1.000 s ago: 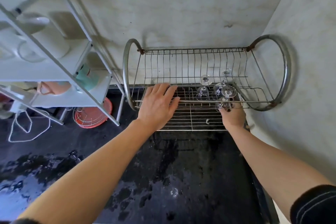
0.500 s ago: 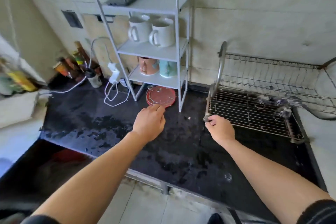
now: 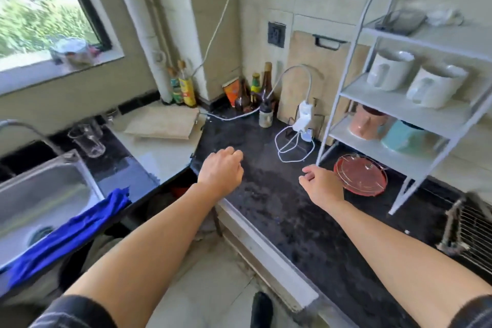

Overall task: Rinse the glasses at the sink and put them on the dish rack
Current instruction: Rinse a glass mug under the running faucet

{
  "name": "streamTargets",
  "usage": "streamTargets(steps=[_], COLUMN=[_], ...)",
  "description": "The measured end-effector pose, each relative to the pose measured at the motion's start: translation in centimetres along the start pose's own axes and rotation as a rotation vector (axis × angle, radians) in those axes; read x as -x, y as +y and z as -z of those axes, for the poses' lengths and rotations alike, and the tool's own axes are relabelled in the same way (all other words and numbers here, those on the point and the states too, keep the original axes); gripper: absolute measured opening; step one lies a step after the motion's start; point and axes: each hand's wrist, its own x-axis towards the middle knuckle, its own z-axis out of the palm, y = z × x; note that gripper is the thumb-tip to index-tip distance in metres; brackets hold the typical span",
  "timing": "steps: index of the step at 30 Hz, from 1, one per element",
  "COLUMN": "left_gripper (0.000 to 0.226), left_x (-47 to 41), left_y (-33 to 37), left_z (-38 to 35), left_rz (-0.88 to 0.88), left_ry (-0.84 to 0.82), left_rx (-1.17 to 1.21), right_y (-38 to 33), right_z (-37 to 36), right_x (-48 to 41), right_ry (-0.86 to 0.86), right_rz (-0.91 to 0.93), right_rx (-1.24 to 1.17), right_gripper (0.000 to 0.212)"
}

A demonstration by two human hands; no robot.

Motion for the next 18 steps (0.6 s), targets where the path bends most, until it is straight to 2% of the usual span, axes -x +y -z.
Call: streamTargets(steps=[10, 18], left_gripper=[0.025, 0.018], left_x=[-3.4, 1.3], left_y=[-20.4, -34.4], left_z=[-0.2, 0.9], left_rz=[0.341, 0.648], left_ry=[-0.034, -0.025], left_rx=[-0.012, -0.041], right_y=[-17.1, -31.9], right_z=[-13.3, -23.1], right_x=[-13.4, -17.6], right_ry=[-0.216, -0.396], right_rz=[0.203, 0.400], right_rx=[0.035, 0.061], right_gripper=[0.029, 0.036])
